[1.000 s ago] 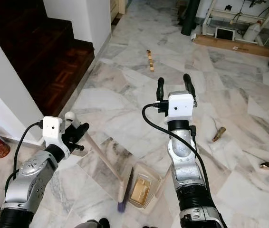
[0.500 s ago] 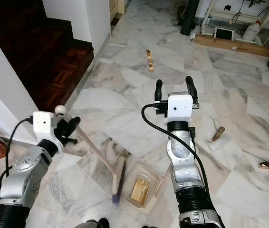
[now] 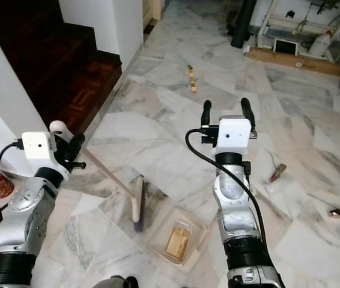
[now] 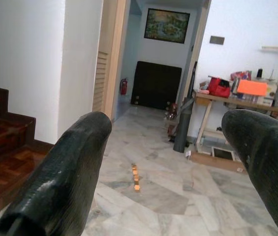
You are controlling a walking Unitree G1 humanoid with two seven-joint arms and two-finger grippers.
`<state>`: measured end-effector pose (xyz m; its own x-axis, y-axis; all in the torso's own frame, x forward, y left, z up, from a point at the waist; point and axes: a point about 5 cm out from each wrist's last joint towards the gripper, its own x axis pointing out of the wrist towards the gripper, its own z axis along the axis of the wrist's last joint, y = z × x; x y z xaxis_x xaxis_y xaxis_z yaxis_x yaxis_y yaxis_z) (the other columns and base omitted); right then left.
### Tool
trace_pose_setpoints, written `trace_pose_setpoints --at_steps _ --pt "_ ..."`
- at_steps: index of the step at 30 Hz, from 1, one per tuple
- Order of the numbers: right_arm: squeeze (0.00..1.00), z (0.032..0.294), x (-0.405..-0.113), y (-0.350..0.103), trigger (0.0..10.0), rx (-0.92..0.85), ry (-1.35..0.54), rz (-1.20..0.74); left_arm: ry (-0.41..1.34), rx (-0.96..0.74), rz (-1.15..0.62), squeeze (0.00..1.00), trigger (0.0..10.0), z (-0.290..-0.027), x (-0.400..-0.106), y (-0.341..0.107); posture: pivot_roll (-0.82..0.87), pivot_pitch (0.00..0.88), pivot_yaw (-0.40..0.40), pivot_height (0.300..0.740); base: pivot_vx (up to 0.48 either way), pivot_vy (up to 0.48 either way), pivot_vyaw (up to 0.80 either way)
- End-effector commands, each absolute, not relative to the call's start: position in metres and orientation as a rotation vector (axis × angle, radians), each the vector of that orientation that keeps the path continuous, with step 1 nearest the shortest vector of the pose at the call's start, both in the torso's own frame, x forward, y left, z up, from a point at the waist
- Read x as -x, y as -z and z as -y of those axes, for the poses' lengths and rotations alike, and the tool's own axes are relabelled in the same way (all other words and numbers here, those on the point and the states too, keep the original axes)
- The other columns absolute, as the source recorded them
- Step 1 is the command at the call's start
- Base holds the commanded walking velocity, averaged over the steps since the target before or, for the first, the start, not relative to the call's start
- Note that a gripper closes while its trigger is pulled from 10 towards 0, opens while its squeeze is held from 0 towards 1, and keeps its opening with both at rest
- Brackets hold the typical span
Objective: Sweep floor
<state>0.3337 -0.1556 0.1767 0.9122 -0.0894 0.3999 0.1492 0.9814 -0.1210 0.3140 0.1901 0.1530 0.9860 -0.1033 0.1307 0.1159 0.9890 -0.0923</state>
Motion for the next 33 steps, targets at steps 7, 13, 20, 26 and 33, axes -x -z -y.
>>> trace_pose_setpoints --at_steps 7,13,20,26,33 --pt "0.0 0.152 -0.332 -0.1814 10.0 0.151 0.109 0.423 0.09 0.091 0.163 0.0 10.0 -0.193 -0.3141 -0.1573 0.16 0.127 -0.057 0.74 0.0 0.418 -0.34" --pt "0.0 0.1519 -0.3311 -0.1828 10.0 0.154 0.118 0.435 0.086 0.089 0.163 0.0 10.0 -0.1935 -0.3146 -0.1562 0.16 0.127 -0.056 0.74 0.0 0.413 0.0" --pt "0.0 0.1557 -0.333 -0.1804 10.0 0.134 0.134 0.404 0.073 0.071 0.169 0.0 10.0 -0.1939 -0.3152 -0.1555 0.16 0.126 -0.056 0.74 0.0 0.039 -0.42" --pt "0.0 0.1555 -0.3341 -0.1803 10.0 0.135 0.137 0.399 0.083 0.085 0.185 0.0 10.0 -0.1927 -0.3147 -0.1561 0.16 0.128 -0.055 0.74 0.0 0.0 -0.74" --pt "0.0 0.1581 -0.3343 -0.178 10.0 0.138 0.154 0.38 0.083 0.08 0.178 0.0 10.0 -0.1922 -0.3144 -0.1545 0.16 0.127 -0.055 0.74 0.0 0.0 -0.74"
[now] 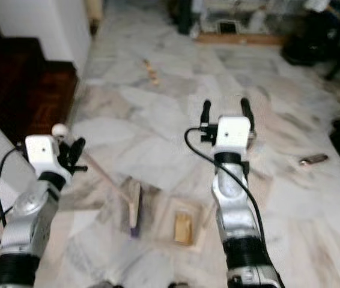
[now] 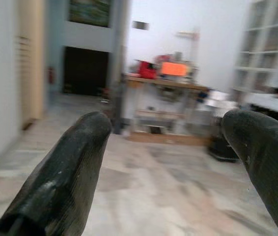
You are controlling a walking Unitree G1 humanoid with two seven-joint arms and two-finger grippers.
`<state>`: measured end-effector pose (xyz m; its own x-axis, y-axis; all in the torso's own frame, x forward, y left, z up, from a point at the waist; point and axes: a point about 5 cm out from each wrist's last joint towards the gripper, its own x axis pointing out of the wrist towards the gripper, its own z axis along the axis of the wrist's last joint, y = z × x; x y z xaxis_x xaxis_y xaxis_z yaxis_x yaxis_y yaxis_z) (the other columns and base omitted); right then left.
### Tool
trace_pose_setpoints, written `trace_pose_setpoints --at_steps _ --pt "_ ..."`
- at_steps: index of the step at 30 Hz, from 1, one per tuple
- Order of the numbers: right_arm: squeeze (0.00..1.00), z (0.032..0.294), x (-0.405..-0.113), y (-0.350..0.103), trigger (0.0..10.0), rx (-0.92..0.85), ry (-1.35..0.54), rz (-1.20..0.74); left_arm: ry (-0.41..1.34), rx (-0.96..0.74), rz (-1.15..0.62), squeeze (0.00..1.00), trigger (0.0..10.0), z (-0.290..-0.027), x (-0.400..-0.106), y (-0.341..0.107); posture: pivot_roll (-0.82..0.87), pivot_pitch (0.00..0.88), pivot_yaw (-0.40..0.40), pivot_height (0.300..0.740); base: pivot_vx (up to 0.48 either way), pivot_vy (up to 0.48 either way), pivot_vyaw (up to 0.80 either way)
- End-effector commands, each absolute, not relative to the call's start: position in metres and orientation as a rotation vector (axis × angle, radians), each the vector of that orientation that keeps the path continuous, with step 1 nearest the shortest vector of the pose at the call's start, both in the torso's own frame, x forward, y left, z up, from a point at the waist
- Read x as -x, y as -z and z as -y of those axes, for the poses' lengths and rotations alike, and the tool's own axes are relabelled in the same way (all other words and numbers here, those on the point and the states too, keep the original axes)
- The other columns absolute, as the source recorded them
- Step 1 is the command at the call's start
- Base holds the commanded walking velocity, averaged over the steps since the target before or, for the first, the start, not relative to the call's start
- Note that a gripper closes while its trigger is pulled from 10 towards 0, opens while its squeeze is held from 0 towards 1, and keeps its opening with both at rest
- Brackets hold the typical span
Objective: Sweep floor
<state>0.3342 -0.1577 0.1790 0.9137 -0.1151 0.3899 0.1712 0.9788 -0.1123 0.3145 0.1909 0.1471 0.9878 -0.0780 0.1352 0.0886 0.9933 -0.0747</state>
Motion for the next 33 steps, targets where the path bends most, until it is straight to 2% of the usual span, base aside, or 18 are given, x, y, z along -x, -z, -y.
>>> trace_pose_setpoints --at_steps 1,19,22,30,33 --pt "0.0 0.1582 -0.3344 -0.1777 10.0 0.137 0.154 0.379 0.083 0.079 0.177 0.0 10.0 -0.192 -0.3145 -0.1541 0.16 0.127 -0.055 0.74 0.0 0.0 -0.74" --pt "0.0 0.1586 -0.3335 -0.1786 10.0 0.146 0.16 0.393 0.07 0.073 0.158 0.0 10.0 -0.1924 -0.3157 -0.1493 0.16 0.127 -0.055 0.74 0.0 0.0 -0.71" --pt "0.0 0.1583 -0.3332 -0.1792 10.0 0.151 0.158 0.397 0.064 0.072 0.158 0.0 10.0 -0.1928 -0.3159 -0.1493 0.16 0.126 -0.055 0.74 0.0 0.0 0.0" --pt "0.0 0.1569 -0.3336 -0.1797 10.0 0.146 0.152 0.402 0.052 0.071 0.159 0.0 10.0 -0.1946 -0.3163 -0.1496 0.16 0.123 -0.056 0.74 0.0 0.338 0.0" --pt "0.0 0.1563 -0.3347 -0.1795 10.0 0.114 0.148 0.395 0.049 0.072 0.162 0.0 10.0 -0.1949 -0.3164 -0.1501 0.16 0.122 -0.056 0.74 0.0 0.354 -0.64"
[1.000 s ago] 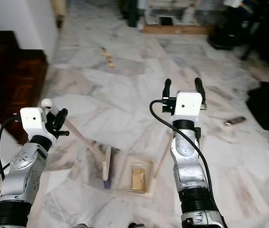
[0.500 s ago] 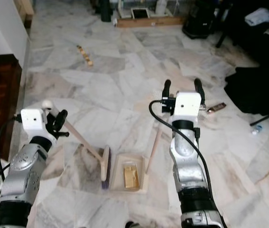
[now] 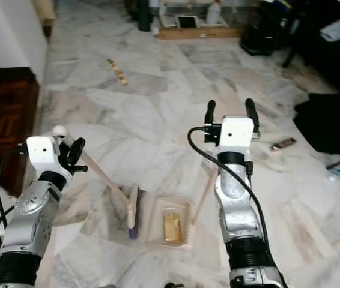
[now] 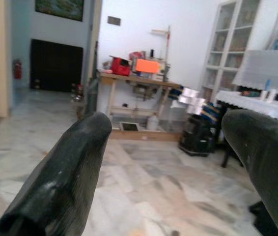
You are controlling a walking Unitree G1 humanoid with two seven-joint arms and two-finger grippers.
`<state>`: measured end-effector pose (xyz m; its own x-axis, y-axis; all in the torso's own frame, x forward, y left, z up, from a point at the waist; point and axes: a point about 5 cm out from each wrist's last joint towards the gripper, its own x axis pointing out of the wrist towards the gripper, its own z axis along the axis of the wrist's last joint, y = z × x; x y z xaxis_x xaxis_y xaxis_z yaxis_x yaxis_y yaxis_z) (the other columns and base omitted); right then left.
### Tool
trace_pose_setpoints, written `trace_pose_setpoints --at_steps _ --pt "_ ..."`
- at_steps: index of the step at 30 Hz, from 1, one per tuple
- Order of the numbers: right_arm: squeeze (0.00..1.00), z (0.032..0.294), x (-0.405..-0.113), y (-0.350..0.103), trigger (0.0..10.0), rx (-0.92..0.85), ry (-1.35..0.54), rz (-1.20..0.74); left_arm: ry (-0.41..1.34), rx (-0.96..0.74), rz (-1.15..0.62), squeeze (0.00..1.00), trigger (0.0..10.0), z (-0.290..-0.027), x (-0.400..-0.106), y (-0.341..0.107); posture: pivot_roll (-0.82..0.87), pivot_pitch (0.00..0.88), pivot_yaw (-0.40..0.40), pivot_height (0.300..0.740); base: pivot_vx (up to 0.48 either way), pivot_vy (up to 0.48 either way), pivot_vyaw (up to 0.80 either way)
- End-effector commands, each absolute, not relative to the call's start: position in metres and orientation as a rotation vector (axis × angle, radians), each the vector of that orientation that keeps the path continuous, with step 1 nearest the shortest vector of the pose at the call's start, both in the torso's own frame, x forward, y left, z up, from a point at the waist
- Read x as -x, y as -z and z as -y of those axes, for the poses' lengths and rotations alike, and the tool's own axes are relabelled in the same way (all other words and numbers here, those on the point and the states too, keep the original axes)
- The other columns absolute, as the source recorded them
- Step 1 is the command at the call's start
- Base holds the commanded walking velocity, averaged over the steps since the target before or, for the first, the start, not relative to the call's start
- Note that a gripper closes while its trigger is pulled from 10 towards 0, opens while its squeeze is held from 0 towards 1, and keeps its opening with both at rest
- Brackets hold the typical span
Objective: Sweep floor
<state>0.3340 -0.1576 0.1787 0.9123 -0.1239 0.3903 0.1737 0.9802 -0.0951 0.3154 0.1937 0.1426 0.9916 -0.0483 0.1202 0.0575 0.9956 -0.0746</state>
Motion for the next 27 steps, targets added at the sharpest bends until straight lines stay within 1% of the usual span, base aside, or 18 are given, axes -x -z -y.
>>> trace_pose_setpoints --at_steps 1,6,9,27 --pt "0.0 0.1561 -0.3347 -0.1797 10.0 0.118 0.147 0.395 0.048 0.071 0.163 0.0 10.0 -0.1949 -0.3164 -0.1503 0.16 0.122 -0.056 0.74 0.0 0.356 -0.75" --pt "0.0 0.1562 -0.3346 -0.1804 10.0 0.128 0.151 0.401 0.048 0.072 0.164 0.0 10.0 -0.1949 -0.3166 -0.1505 0.17 0.121 -0.056 0.74 0.0 0.355 -0.72" --pt "0.0 0.1567 -0.3344 -0.1809 10.0 0.137 0.157 0.407 0.053 0.067 0.169 0.0 10.0 -0.1943 -0.3166 -0.1513 0.17 0.122 -0.055 0.74 0.0 0.323 0.0" --pt "0.0 0.1601 -0.3339 -0.1793 10.0 0.135 0.184 0.399 0.088 0.04 0.168 0.0 10.0 -0.1897 -0.3153 -0.1507 0.17 0.125 -0.056 0.74 0.0 0.0 0.0"
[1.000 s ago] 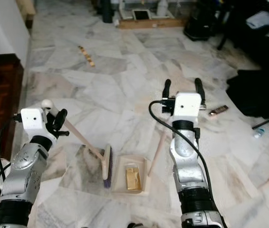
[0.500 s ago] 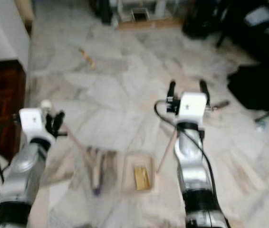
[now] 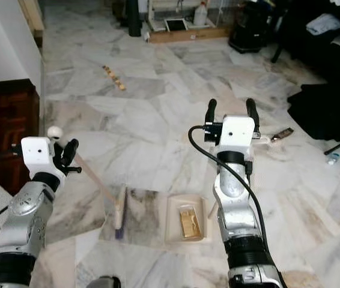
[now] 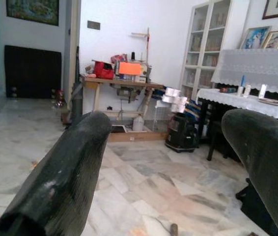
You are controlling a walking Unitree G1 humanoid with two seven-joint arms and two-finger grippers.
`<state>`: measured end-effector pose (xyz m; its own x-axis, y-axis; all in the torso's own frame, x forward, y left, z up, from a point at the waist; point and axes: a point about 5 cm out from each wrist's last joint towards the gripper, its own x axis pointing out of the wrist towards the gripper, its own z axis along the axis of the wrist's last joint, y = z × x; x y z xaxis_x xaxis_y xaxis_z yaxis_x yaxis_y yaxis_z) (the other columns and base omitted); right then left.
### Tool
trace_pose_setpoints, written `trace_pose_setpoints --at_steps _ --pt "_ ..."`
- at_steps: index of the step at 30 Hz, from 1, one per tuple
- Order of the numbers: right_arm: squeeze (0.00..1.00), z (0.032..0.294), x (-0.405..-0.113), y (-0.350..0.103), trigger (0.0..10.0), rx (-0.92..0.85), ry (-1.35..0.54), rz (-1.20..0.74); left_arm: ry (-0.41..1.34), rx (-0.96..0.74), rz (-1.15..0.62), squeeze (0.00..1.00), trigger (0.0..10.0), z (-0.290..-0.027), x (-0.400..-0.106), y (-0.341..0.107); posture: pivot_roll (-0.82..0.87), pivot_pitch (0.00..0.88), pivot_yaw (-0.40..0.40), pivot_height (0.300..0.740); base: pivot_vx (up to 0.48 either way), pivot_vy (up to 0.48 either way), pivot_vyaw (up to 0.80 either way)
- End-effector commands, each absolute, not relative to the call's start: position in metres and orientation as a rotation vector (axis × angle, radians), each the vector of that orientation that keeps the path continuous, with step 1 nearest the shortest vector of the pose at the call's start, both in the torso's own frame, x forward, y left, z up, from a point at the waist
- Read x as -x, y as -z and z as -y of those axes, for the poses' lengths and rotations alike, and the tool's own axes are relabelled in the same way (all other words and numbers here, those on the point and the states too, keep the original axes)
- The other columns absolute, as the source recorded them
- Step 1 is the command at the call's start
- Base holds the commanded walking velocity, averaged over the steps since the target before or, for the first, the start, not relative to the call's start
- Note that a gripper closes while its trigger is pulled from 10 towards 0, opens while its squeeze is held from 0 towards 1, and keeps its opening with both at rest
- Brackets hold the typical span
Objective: Sweep floor
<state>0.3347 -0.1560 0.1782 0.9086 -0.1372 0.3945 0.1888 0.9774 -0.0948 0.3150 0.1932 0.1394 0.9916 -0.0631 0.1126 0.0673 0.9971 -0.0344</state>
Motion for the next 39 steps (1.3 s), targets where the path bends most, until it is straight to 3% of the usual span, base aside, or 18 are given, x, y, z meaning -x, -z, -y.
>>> trace_pose_setpoints --at_steps 1,39 --pt "0.0 0.1601 -0.334 -0.1793 10.0 0.136 0.184 0.399 0.088 0.04 0.167 0.0 10.0 -0.1896 -0.3153 -0.1505 0.17 0.126 -0.056 0.74 0.0 0.0 0.0" --pt "0.0 0.163 -0.3357 -0.1785 10.0 0.143 0.202 0.387 0.113 0.031 0.17 0.0 10.0 -0.1847 -0.3137 -0.1487 0.17 0.122 -0.062 0.74 0.267 0.0 0.0"
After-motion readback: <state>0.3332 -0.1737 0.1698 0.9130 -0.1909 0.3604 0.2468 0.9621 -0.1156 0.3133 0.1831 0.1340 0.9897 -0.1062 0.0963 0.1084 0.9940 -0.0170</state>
